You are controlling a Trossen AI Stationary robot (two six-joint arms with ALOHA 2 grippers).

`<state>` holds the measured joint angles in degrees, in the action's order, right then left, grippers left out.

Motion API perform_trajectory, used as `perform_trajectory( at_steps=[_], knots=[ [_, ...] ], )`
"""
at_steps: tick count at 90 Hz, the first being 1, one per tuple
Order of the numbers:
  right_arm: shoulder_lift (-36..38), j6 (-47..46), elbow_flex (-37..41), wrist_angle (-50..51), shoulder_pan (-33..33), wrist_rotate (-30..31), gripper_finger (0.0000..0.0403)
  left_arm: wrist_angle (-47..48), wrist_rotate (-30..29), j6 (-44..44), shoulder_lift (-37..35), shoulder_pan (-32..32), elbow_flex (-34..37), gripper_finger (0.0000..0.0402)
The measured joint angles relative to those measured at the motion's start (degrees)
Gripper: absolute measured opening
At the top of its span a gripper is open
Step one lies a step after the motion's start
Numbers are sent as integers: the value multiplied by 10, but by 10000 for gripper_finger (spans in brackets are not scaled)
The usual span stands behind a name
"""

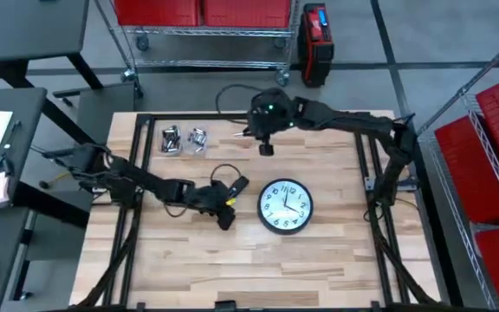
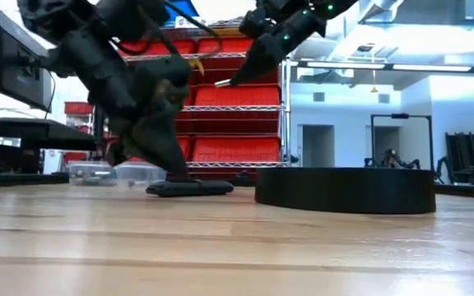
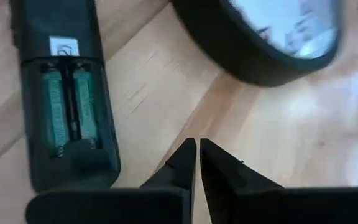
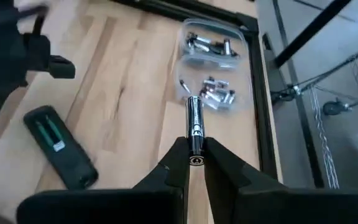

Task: Insert battery
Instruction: Insert the silver battery into the remote

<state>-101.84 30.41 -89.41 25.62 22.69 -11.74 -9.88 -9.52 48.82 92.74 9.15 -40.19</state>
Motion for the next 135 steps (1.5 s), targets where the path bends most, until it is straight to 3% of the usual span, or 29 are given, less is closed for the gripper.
perform_trajectory(
  at_steps=[17, 29, 83, 100, 119, 135],
  knots=[
    [-6, 1, 0, 16, -1, -11, 20, 154, -2, 0, 29, 0, -64, 3],
    [-6, 10, 0, 16, 0, -29, 20, 186, -14, -6, 22, 0, -67, 3],
    [-6, 16, 0, 25, -1, -32, 20, 234, -36, -124, 14, -47, -66, 4],
    [-6, 16, 0, 29, -1, -32, 20, 291, -49, -161, -8, -63, -64, 4],
    [-6, 6, 0, 29, -2, -33, 20, 282, -22, -185, -15, -75, -64, 4],
    [-6, -4, 34, 13, -11, -34, 20, 333, -17, -191, -66, -74, -64, 4]
  ],
)
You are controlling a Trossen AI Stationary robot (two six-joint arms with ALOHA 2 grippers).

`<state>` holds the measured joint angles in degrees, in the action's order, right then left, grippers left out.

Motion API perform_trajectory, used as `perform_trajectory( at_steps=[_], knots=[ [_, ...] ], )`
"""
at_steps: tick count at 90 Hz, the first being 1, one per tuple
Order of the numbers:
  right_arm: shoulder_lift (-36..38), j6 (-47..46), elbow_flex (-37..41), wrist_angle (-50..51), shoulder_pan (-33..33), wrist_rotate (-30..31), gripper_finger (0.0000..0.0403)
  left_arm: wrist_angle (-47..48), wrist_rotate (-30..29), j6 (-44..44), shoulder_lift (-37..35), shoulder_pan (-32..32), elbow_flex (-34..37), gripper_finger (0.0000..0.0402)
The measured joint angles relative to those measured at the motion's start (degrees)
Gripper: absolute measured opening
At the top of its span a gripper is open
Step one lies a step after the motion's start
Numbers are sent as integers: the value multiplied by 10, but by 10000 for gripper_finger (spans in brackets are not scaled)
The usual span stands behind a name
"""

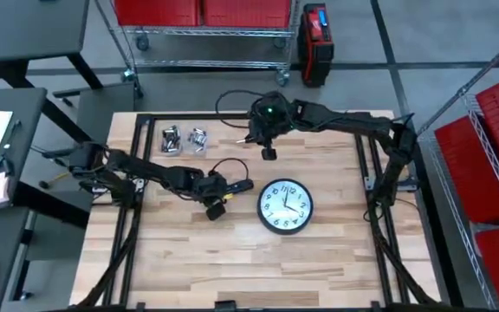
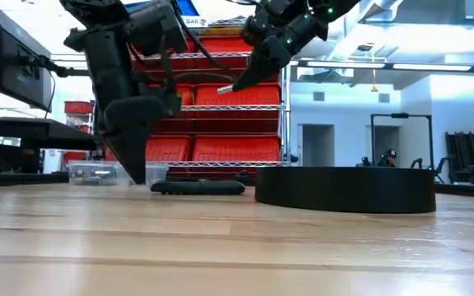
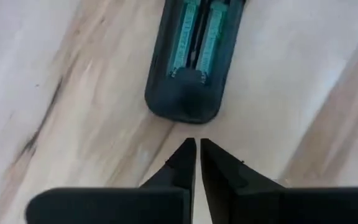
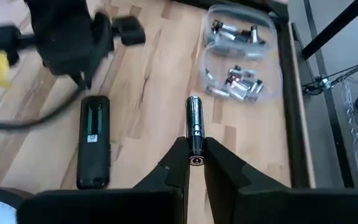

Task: Insert battery
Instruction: Insert the silver battery into the remote

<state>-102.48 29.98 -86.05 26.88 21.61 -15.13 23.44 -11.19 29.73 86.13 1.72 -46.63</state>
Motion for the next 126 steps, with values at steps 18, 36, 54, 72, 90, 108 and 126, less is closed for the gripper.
perform_trajectory(
  at_steps=[18, 36, 54, 72, 90, 108, 126],
  knots=[
    [-1, 0, 56, -50, -32, 0, 20, 74, -22, -6, -117, -2, 0, 4],
    [-66, -30, 41, -93, -70, 3, 20, 133, -36, -12, -202, -12, 0, 4],
    [-168, -53, -67, -20, -98, 3, 20, 189, -35, -14, -239, -18, -1, 4],
    [-251, -77, -174, 85, -108, 3, 20, 228, -34, -14, -250, -18, -1, 4],
    [-273, -77, -185, 111, -111, 4, 20, 236, -34, -20, -244, -17, 5, 4],
    [-273, -77, -184, 109, -111, 5, 20, 221, -34, -1, -248, -17, 34, 4],
    [-277, -79, -184, 102, -111, 5, 20, 148, -34, 23, -248, 3, 79, 4]
  ],
)
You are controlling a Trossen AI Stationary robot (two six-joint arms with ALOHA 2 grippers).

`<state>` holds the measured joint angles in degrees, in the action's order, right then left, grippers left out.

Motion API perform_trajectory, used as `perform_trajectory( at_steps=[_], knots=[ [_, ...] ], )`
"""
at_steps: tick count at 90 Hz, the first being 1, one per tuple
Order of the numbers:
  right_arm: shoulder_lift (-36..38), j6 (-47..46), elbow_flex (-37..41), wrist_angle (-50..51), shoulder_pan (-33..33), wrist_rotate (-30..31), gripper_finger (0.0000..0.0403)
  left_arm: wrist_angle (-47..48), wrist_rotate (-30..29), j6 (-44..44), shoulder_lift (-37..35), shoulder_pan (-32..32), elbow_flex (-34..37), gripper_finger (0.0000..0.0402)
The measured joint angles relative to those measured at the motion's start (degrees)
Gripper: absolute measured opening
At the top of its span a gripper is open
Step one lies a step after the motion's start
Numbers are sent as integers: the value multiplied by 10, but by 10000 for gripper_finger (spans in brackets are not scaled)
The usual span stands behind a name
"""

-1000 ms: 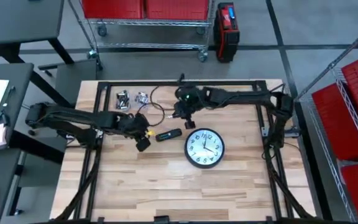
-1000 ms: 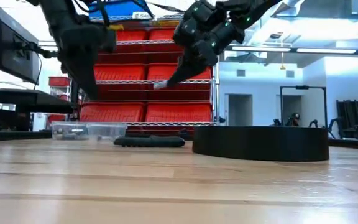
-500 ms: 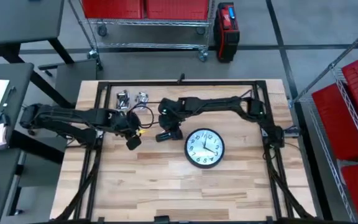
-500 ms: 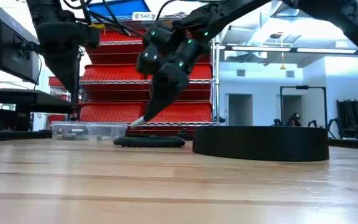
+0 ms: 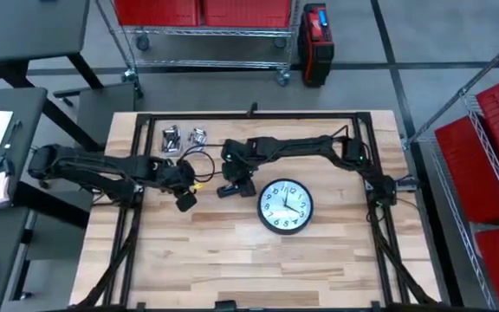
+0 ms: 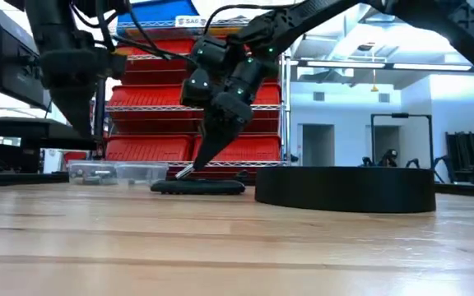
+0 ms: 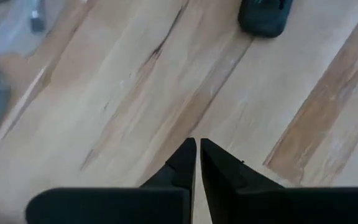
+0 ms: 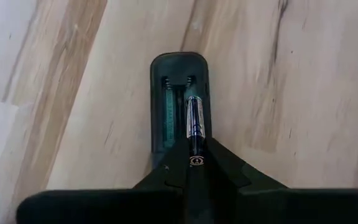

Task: Insert battery
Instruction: Insert the silver battery into the remote

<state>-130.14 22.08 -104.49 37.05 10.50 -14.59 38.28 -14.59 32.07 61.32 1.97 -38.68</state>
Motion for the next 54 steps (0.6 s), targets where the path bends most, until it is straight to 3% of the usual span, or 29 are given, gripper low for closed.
perform_trajectory(
  at_steps=[28, 54],
  knots=[
    [-24, -38, 5, -27, -4, 9, 20, -239, 0, 53, 15, 22, 120, 3],
    [-26, -27, 5, -45, -8, 3, 20, -392, -7, -1, 78, 12, 157, 3]
  ],
)
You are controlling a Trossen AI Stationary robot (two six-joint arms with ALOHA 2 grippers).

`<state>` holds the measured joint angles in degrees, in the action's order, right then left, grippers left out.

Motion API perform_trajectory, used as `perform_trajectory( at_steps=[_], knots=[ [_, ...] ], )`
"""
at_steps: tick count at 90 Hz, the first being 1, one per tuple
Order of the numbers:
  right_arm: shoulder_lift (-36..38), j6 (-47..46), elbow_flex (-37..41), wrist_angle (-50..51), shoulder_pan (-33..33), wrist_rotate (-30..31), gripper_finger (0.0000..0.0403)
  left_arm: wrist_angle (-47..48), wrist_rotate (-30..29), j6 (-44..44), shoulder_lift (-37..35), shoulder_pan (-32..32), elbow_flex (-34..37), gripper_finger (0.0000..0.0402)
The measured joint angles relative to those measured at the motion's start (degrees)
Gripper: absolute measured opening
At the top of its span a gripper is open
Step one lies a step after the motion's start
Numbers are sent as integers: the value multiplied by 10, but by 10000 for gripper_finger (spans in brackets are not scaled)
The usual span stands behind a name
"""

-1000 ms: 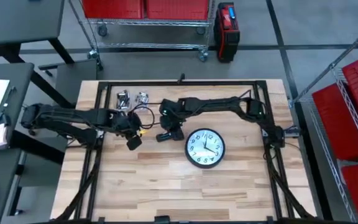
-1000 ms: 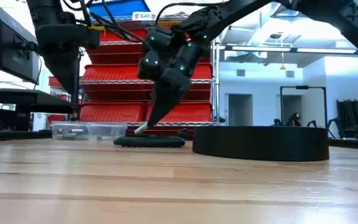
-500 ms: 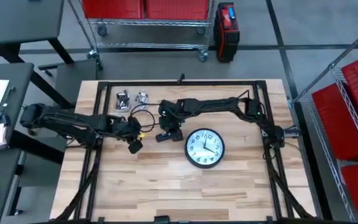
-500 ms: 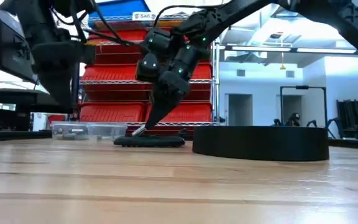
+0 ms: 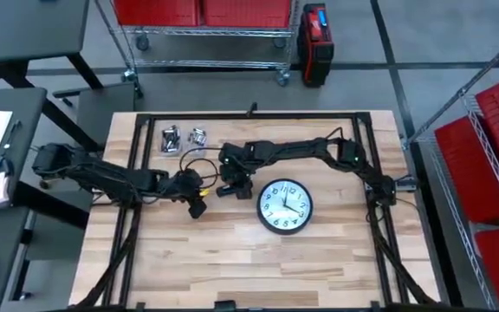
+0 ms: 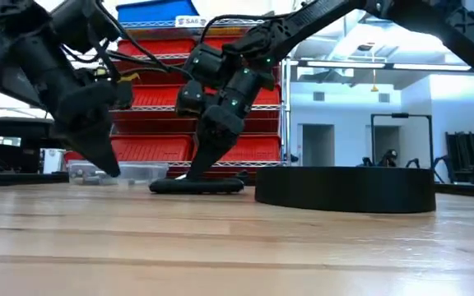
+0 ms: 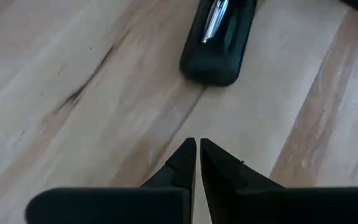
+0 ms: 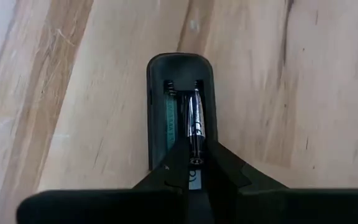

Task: Insert battery
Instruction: Insert the silver battery into the remote

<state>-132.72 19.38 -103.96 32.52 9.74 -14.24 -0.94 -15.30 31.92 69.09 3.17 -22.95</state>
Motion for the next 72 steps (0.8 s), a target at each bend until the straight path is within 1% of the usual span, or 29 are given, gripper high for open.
perform_trajectory(
  at_steps=[13, 30, 39, 60, 72],
  knots=[
    [-5, 0, 0, -16, -4, -1, 23, -62, 0, -8, 50, -3, -1, 3],
    [-6, 15, 0, -19, -6, 3, 49, -111, 1, -1, 97, -3, 0, 3],
    [-6, 15, 0, -22, -8, 10, 58, -123, 14, 1, 107, -3, -1, 3],
    [-6, 16, -1, -20, -8, 11, 75, -127, 19, 2, 106, -3, -1, 4],
    [-9, 16, -21, 3, -7, 13, 81, -127, 20, 3, 106, -3, -1, 4]
  ],
)
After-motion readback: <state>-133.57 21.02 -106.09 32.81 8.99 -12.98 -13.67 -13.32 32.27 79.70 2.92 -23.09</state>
